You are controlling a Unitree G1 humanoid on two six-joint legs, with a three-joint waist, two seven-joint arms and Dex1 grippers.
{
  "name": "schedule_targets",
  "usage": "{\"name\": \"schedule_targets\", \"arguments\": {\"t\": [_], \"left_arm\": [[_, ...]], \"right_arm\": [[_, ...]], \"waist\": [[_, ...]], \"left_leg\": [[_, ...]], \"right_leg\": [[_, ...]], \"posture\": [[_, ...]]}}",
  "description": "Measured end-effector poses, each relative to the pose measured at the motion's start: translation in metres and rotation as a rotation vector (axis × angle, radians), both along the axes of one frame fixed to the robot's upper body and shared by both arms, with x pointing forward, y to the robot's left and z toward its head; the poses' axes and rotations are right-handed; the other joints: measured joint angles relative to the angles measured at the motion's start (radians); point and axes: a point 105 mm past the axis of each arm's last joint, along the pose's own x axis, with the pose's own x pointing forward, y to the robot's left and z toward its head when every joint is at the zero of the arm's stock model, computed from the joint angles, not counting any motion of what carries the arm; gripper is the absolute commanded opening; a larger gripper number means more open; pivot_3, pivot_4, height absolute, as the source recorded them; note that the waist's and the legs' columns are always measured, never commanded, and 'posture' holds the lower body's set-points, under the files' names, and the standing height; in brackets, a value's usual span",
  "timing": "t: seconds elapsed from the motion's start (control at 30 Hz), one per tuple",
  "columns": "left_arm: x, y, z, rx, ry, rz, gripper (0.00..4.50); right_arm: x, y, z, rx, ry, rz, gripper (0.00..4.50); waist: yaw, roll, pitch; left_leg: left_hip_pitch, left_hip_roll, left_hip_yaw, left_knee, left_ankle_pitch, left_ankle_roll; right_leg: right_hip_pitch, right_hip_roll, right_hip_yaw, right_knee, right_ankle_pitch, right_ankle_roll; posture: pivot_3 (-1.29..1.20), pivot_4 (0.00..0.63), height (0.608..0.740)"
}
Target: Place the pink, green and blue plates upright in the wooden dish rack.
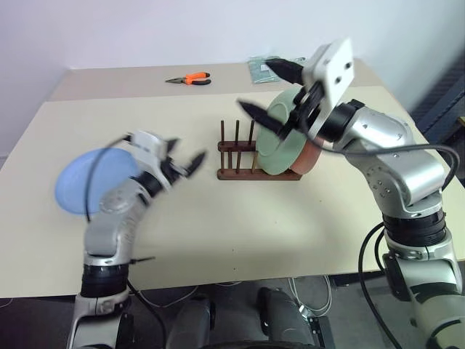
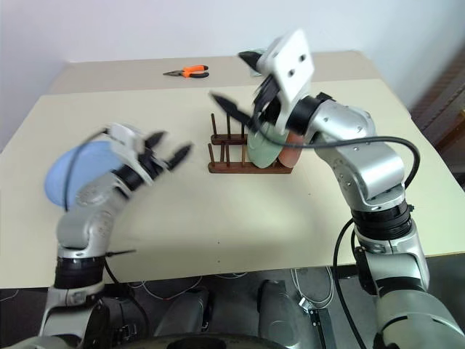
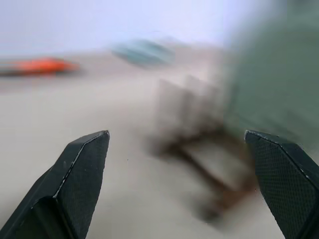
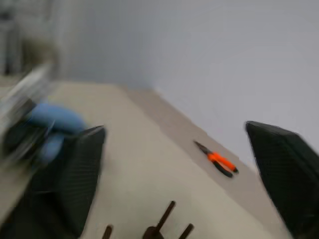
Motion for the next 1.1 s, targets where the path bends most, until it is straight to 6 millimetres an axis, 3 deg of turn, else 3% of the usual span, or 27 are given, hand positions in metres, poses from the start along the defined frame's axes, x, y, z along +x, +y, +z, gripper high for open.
{"name": "schedule_targets", "arguments": {"t": [0.1, 0.17, 0.27, 0.47, 0.57, 0.8, 0.83, 0.9, 1.0, 1.1], "left_arm": [[-0.003, 0.074, -0.012, -0.033, 0.118, 0.451, 4.50], [-0.026, 0.124, -0.032, -0.095, 0.222, 0.766, 4.50], [-0.054, 0.152, -0.053, -0.213, 0.319, 0.984, 4.50], [-0.070, 0.136, -0.091, -0.414, 0.505, 0.997, 4.50], [-0.069, 0.132, -0.095, -0.516, 0.526, 0.958, 3.66], [-0.054, 0.120, -0.094, -0.630, 0.501, 0.839, 0.28], [-0.050, 0.117, -0.089, -0.636, 0.476, 0.812, 0.06], [-0.033, 0.106, -0.065, -0.563, 0.381, 0.708, 0.06], [-0.005, 0.062, -0.008, -0.396, 0.199, 0.457, 0.06], [0.004, 0.018, 0.042, -0.296, 0.046, 0.270, 0.06]], "right_arm": [[0.002, 0.009, -0.021, -0.095, -0.012, 0.034, 4.45], [0.006, 0.011, -0.033, -0.127, -0.008, 0.039, 4.45], [0.007, 0.013, -0.046, -0.152, -0.002, 0.047, 4.45], [0.005, 0.019, -0.053, -0.180, -0.034, 0.075, 4.45], [0.009, 0.016, -0.058, -0.198, -0.030, 0.054, 4.50], [0.011, 0.017, -0.059, -0.209, -0.055, 0.036, 4.50], [0.012, 0.016, -0.059, -0.210, -0.055, 0.032, 4.50], [0.014, 0.014, -0.060, -0.219, -0.058, 0.016, 4.50], [0.015, 0.015, -0.059, -0.231, -0.083, 0.011, 4.50], [0.016, 0.024, -0.056, -0.227, -0.122, 0.030, 4.50]], "waist": [[-0.003, 0.000, 0.000], [-0.001, -0.003, 0.001], [0.010, -0.008, 0.002], [0.029, -0.014, 0.002], [0.025, -0.014, 0.002], [0.029, -0.015, 0.003], [0.029, -0.015, 0.003], [0.030, -0.016, 0.003], [0.028, -0.017, 0.003], [0.019, -0.017, 0.004]], "left_leg": [[0.001, 0.000, 0.000, 0.000, 0.000, -0.001], [0.000, 0.000, 0.000, 0.000, 0.001, -0.002], [-0.001, -0.001, -0.002, 0.000, 0.002, -0.004], [-0.001, -0.002, -0.004, 0.001, 0.003, -0.006], [0.000, -0.002, -0.004, -0.001, 0.003, -0.007], [-0.001, -0.002, -0.004, 0.000, 0.004, -0.008], [-0.001, -0.002, -0.005, 0.000, 0.004, -0.008], [-0.001, -0.002, -0.005, 0.000, 0.004, -0.008], [-0.002, -0.002, -0.004, 0.000, 0.004, -0.009], [-0.001, -0.002, -0.004, -0.001, 0.004, -0.009]], "right_leg": [[0.000, 0.000, 0.001, 0.000, 0.000, 0.000], [0.000, 0.000, 0.000, 0.000, 0.000, 0.000], [0.000, -0.001, -0.001, 0.000, 0.003, -0.004], [0.001, -0.001, -0.001, 0.000, 0.002, -0.004], [0.001, 0.000, -0.002, 0.002, 0.003, -0.004], [0.001, 0.000, -0.002, 0.001, 0.003, -0.004], [0.001, 0.000, -0.002, 0.001, 0.003, -0.004], [0.001, 0.000, -0.002, 0.002, 0.003, -0.004], [0.001, 0.000, -0.002, 0.000, 0.003, -0.005], [0.001, 0.000, -0.001, 0.000, 0.003, -0.005]], "posture": [[0.00, 0.150, 0.740], [0.00, 0.150, 0.740], [0.00, 0.150, 0.740], [0.00, 0.150, 0.740], [0.00, 0.150, 0.740], [0.00, 0.150, 0.740], [0.00, 0.150, 0.740], [0.00, 0.150, 0.740], [0.00, 0.150, 0.740], [0.00, 0.150, 0.740]]}}
